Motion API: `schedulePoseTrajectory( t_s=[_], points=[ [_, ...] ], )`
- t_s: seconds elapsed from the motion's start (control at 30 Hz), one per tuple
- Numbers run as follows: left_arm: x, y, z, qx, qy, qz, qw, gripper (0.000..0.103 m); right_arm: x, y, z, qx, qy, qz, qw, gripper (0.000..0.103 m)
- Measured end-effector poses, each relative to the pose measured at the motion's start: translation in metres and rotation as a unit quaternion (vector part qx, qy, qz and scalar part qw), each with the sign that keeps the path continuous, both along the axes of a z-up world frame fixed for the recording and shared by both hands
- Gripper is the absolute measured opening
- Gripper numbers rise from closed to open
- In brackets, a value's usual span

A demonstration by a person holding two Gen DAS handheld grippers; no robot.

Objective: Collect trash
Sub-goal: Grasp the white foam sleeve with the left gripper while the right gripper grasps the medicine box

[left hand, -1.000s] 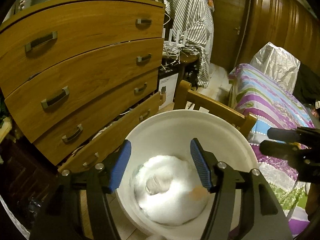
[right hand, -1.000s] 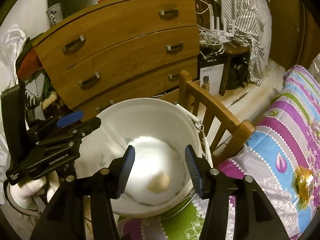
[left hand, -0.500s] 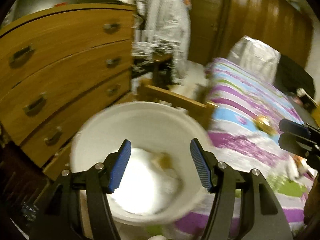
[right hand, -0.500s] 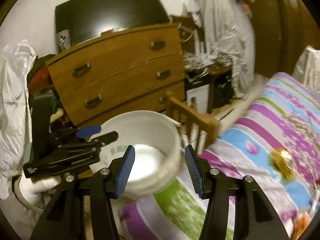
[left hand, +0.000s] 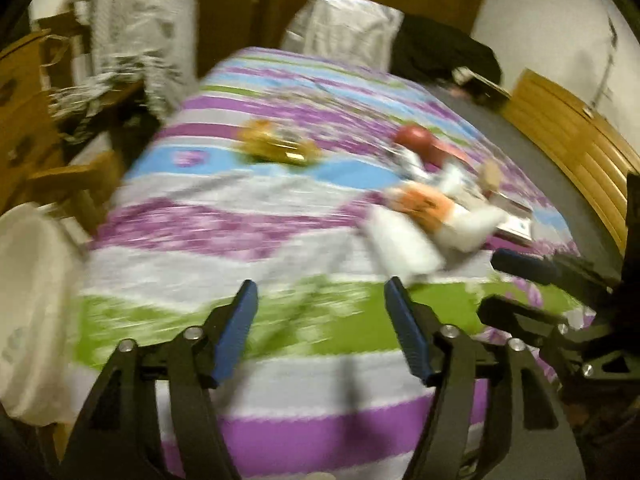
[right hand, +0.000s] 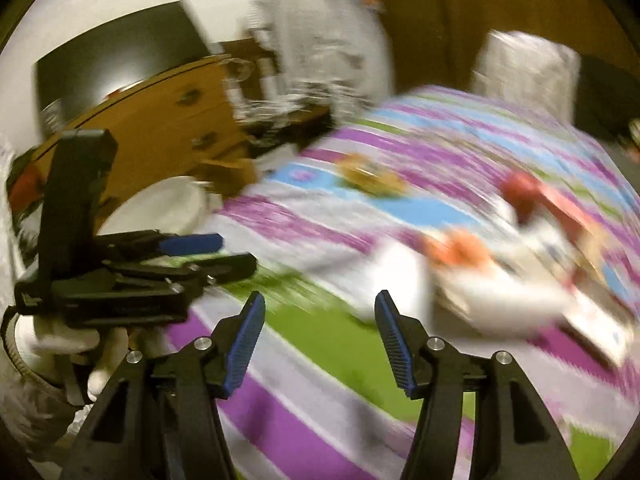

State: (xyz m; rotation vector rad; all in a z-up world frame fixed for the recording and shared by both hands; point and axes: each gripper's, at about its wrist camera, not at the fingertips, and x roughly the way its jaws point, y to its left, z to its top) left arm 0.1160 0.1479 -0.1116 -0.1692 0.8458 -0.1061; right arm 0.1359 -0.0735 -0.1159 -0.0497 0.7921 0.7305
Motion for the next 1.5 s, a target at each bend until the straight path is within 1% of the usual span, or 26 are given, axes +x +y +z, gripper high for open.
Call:
schedulePoseTrajectory(
  t_s=[0.07,0.1,0.13,0.17,0.2,0.3,0.33,0.4,0.5,0.57,0.63,0.73,0.8,0.87,0.9,0.97,1.03,1.17,1.23,1.3,1.4,1.5],
  points=[
    [0.017,-0.022,-0.007,-0.012,0.01,-0.016,0.9998,0.069,0.003,-0.034,-0.012,0.004,0.014,-0.029,0.999,0.06],
    [0.027,-0.035,-0.012,-0.017,0.016,-0.023,0.9995,0.072,0.002,-0.052,-0.018,0.007,0.021,-0.043,0.999,0.06],
    [0.035,-0.045,-0.015,-0.015,0.021,-0.028,0.9993,0.073,0.002,-0.063,-0.023,0.01,0.025,-0.051,0.998,0.061],
    [0.04,-0.051,-0.017,-0.01,0.025,-0.032,0.9991,0.075,0.002,-0.078,-0.027,0.014,0.029,-0.061,0.998,0.062],
    [0.05,-0.062,-0.022,0.003,0.033,-0.038,0.9987,0.077,0.003,-0.09,-0.03,0.017,0.032,-0.067,0.997,0.063],
    [0.063,-0.082,-0.037,0.033,0.055,-0.045,0.9969,0.077,0.008,-0.108,-0.035,0.02,0.035,-0.071,0.997,0.066],
    [0.067,-0.084,-0.042,0.04,0.061,-0.043,0.9964,0.077,0.01,-0.106,-0.034,0.018,0.034,-0.069,0.997,0.067],
    [0.074,-0.08,-0.048,0.058,0.063,-0.028,0.9959,0.077,0.013,-0.115,-0.033,0.011,0.03,-0.064,0.997,0.067],
    [0.073,-0.064,-0.045,0.058,0.066,-0.019,0.996,0.077,0.022,-0.123,-0.026,-0.01,0.019,-0.053,0.998,0.069],
    [0.069,-0.046,-0.044,0.066,0.068,-0.013,0.9954,0.077,0.027,-0.134,-0.021,-0.034,0.004,-0.043,0.998,0.071],
    [0.065,-0.028,-0.042,0.06,0.074,-0.002,0.9955,0.077,0.032,-0.143,-0.015,-0.052,-0.009,-0.04,0.998,0.074],
    [0.057,-0.014,-0.032,0.041,0.073,0.008,0.9964,0.077,0.039,-0.155,-0.011,-0.062,-0.019,-0.039,0.997,0.077],
    [0.054,-0.018,-0.025,0.041,0.063,0.0,0.9972,0.077,0.042,-0.157,-0.009,-0.068,-0.024,-0.033,0.997,0.078],
    [0.056,-0.032,-0.02,0.061,0.056,-0.026,0.9963,0.079,0.044,-0.153,-0.006,-0.086,-0.038,-0.01,0.996,0.079],
    [0.058,-0.037,-0.02,0.072,0.054,-0.033,0.9954,0.079,0.045,-0.149,-0.004,-0.1,-0.048,0.007,0.994,0.08],
    [0.067,-0.043,-0.025,0.101,0.062,-0.046,0.9919,0.079,0.05,-0.139,0.0,-0.152,-0.081,0.052,0.984,0.082],
    [0.079,-0.045,-0.034,0.124,0.078,-0.053,0.9878,0.079,0.064,-0.133,0.001,-0.192,-0.092,0.073,0.974,0.085],
    [0.094,-0.049,-0.048,0.153,0.105,-0.074,0.9799,0.079,0.113,-0.124,-0.01,-0.269,-0.083,0.102,0.954,0.086],
    [0.098,-0.05,-0.048,0.153,0.105,-0.079,0.9794,0.079,0.132,-0.117,-0.02,-0.29,-0.061,0.118,0.948,0.086],
    [0.102,-0.05,-0.046,0.15,0.106,-0.08,0.9797,0.079,0.147,-0.108,-0.033,-0.318,-0.051,0.126,0.938,0.086],
    [0.104,-0.051,-0.046,0.15,0.105,-0.084,0.9795,0.075,0.156,-0.098,-0.047,-0.332,-0.038,0.125,0.934,0.086],
    [0.105,-0.053,-0.047,0.146,0.104,-0.085,0.9802,0.074,0.158,-0.091,-0.06,-0.334,-0.032,0.11,0.935,0.074]
  ],
)
